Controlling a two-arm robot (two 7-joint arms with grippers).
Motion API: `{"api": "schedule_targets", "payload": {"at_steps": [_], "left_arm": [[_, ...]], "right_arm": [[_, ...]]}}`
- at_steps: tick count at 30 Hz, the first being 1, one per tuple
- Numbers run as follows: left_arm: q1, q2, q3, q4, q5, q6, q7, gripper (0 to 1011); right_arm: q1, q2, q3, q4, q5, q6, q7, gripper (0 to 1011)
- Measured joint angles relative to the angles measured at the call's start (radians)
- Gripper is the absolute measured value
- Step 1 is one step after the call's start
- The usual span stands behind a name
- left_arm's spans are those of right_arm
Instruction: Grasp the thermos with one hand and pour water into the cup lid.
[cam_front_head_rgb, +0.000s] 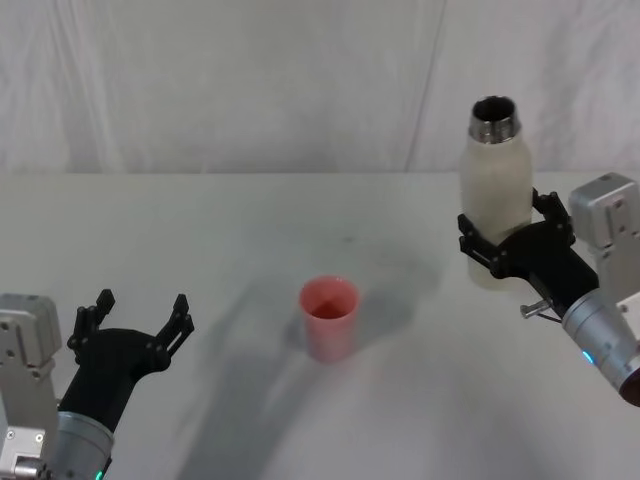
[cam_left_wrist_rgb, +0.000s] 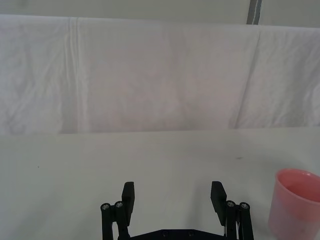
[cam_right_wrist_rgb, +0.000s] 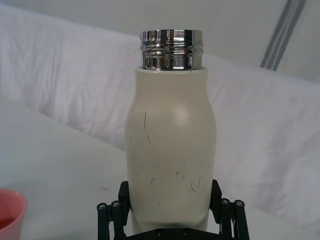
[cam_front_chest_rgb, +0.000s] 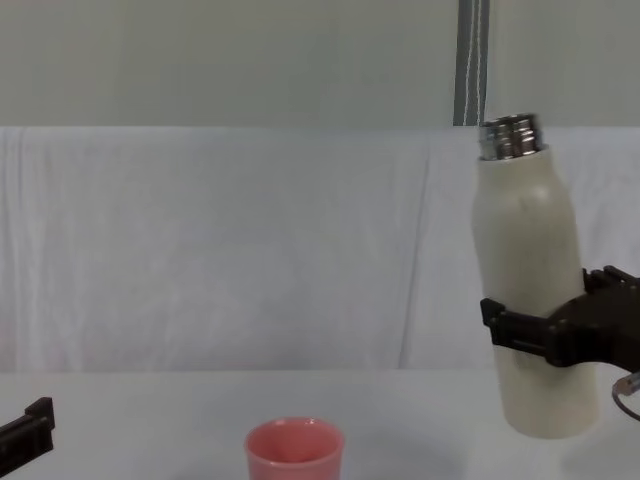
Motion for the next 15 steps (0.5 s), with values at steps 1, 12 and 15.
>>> {"api": "schedule_targets", "payload": {"at_steps": [1,12,15], "left_arm": [[0.0,0.0,0.0,0.0,0.0,0.0,0.0,1001],[0.0,0.0,0.0,0.0,0.0,0.0,0.0,1001],[0.0,0.0,0.0,0.0,0.0,0.0,0.0,1001]], "right_arm": [[-0.001,0.0,0.003,0.0,0.009,0.001,0.001,950],[-0.017,-0.009,0.042,0.034,0.123,0.016,-0.013,950],[-0.02,-0.016,0.053,0.045,0.159,0.02,-0.014,950]]}}
